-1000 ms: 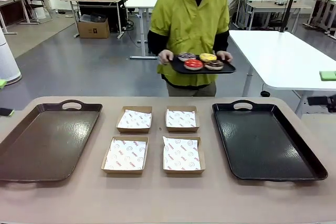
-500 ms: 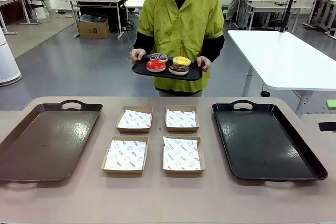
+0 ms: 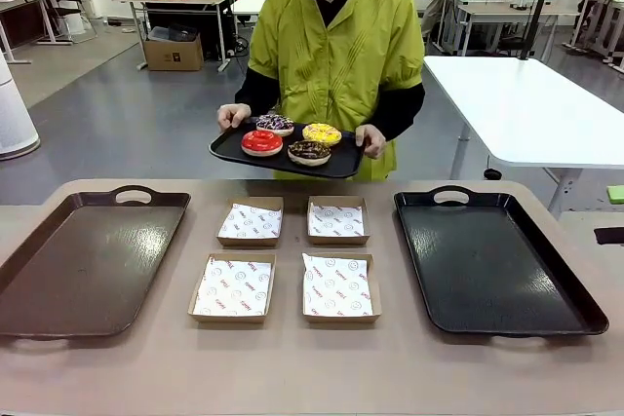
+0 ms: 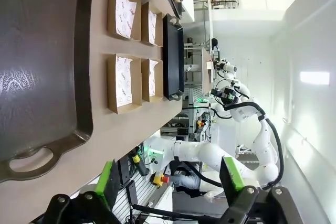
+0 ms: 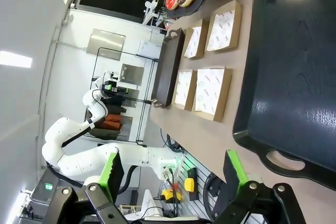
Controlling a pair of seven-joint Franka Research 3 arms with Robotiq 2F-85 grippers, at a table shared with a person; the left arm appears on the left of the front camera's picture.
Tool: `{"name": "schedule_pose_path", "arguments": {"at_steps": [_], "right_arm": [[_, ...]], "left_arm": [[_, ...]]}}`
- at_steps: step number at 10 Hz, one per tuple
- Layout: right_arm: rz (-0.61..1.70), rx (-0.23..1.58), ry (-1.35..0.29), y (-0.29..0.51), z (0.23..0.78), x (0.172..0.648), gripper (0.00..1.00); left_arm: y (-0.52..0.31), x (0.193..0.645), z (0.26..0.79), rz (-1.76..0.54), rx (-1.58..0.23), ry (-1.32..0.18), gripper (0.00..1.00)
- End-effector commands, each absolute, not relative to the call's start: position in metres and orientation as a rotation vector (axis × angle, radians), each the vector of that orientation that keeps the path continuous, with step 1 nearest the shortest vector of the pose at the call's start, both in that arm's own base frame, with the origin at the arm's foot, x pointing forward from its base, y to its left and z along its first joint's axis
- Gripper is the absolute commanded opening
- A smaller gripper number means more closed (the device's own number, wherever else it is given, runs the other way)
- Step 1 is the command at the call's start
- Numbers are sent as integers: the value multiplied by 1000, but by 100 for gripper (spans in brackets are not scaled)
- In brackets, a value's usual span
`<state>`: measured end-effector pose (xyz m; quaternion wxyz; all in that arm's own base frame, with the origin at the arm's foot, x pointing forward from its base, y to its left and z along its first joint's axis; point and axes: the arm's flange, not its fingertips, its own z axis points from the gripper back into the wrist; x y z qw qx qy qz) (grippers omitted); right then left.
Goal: Individually package the donuts and arrange them on the tray.
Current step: Pick up one Paper togo box.
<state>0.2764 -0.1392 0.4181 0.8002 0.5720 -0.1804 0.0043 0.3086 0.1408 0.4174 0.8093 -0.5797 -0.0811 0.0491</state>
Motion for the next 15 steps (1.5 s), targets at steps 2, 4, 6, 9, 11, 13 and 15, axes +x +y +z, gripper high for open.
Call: {"name": "schedule_pose_path", "arguments": {"at_steps": [2, 4, 6, 9, 11, 13, 15], "right_arm": [[12, 1244, -390, -139, 417, 277, 100], [12, 1244, -390, -139, 417, 277, 100], [12, 1244, -390, -139, 417, 277, 100], [12, 1244, -390, -139, 417, 277, 100], [12, 1244, -390, -139, 417, 277, 100], [12, 1244, -390, -139, 417, 277, 100], [12, 1244, -390, -139, 417, 277, 100]], "left_arm": [[140, 309, 417, 107, -1250, -178, 100], [140, 309, 417, 107, -1250, -178, 100], [140, 309, 417, 107, -1250, -178, 100], [140, 309, 417, 107, -1250, -178, 100], [140, 309, 417, 107, -1250, -178, 100], [140, 309, 417, 107, -1250, -178, 100], [140, 309, 417, 107, -1250, -178, 100]]}}
